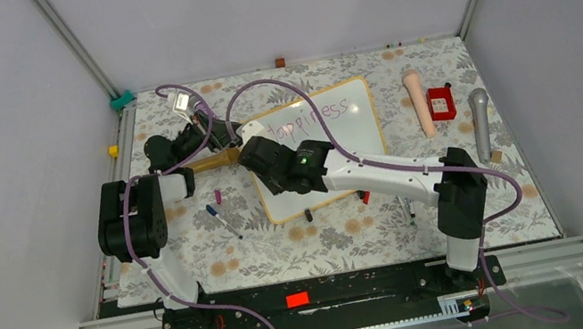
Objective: Write a sentence on the whiteboard
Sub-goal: Write a sentence with the whiteboard marker.
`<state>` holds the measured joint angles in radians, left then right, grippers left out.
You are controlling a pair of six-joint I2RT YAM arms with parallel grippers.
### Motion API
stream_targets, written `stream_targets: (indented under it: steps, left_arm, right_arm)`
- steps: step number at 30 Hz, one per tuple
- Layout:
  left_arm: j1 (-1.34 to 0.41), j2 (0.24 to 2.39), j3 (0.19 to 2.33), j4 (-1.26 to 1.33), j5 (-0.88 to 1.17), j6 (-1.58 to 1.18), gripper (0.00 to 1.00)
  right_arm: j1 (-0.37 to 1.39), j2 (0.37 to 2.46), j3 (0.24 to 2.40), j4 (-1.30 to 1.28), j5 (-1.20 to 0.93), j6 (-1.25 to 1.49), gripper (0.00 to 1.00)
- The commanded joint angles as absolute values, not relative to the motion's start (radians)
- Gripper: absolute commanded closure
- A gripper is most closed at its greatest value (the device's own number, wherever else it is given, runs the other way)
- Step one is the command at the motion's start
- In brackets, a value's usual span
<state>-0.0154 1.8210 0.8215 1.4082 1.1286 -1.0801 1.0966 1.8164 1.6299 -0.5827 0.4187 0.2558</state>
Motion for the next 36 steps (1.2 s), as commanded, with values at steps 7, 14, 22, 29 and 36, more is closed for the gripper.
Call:
stream_targets:
  steps: [7,14,22,29,36]
  left_arm:
    - [-0.031,1.786,0.813,1.471,1.154,-1.065,1.0]
    - [-0.031,1.782,0.81,1.471,1.152,-1.066,1.0]
    - [-0.031,1.78,0.812,1.47,1.159,-1.063,1.0]
    - [-0.031,1.778,0.811,1.469,1.16,-1.067,1.0]
    - [-0.031,1.779,0.812,1.469,1.159,-1.069,1.0]
  right_arm:
    - [1.063,1.608,1.508,-0.442,0.416,0.212,1.0]
    - [1.044,1.611,1.517,-0.472,0.446,0.235,1.0]
    - [1.045,1.63,1.529,-0.472,0.482,0.224,1.0]
    - [1.045,1.668,1.561,-0.474,0.478,0.209,1.0]
    - [1.045,1.696,1.585,-0.476,0.46,0.212,1.0]
